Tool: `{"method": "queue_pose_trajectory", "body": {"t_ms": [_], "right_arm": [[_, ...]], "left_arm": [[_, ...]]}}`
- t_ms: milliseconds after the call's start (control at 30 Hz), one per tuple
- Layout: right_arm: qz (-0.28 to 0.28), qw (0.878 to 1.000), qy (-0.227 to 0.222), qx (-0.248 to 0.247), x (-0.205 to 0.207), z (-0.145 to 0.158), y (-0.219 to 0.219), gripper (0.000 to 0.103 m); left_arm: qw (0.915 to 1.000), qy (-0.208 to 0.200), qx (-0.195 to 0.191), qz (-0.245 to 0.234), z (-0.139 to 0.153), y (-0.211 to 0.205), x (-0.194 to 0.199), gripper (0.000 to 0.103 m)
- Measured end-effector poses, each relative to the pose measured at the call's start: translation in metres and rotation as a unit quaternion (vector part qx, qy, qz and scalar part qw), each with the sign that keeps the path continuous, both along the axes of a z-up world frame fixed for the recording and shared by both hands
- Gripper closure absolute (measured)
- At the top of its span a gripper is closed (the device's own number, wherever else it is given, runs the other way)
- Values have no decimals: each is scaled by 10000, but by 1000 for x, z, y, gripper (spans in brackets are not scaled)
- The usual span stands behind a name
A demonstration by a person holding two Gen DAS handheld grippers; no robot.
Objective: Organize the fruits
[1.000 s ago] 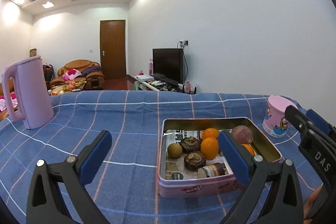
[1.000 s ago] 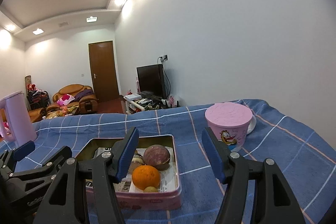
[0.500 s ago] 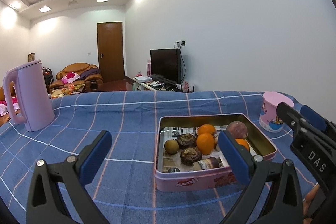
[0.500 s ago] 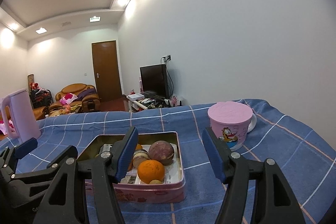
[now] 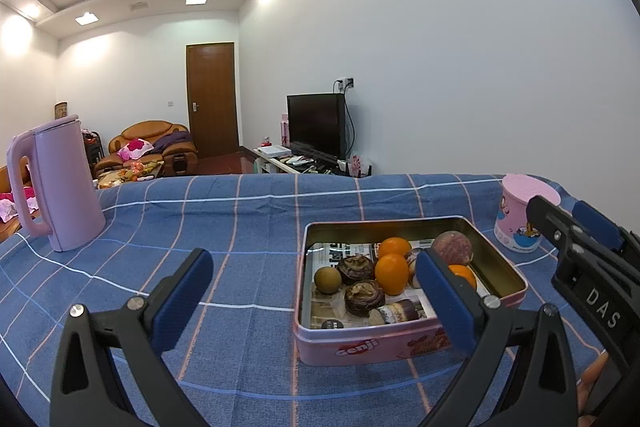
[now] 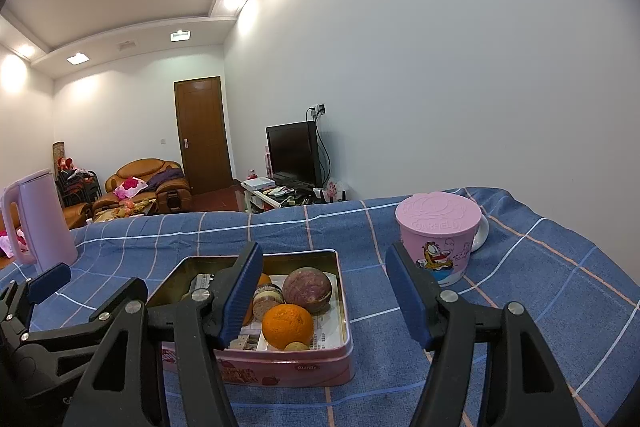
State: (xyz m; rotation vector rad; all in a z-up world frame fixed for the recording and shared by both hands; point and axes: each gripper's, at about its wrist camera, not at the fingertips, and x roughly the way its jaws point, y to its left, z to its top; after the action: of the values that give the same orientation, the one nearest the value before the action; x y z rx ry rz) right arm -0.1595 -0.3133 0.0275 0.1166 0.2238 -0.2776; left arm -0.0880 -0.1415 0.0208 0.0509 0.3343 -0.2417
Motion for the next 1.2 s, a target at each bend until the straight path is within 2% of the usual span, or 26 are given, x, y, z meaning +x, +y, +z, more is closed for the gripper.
{"method": "queue_pose_trajectory", "body": {"t_ms": [1200], "right_arm": [[2, 10000, 18, 3, 0, 0, 0, 37]], "left_arm": [[10000, 58, 5, 68, 0, 2, 4, 0]]}}
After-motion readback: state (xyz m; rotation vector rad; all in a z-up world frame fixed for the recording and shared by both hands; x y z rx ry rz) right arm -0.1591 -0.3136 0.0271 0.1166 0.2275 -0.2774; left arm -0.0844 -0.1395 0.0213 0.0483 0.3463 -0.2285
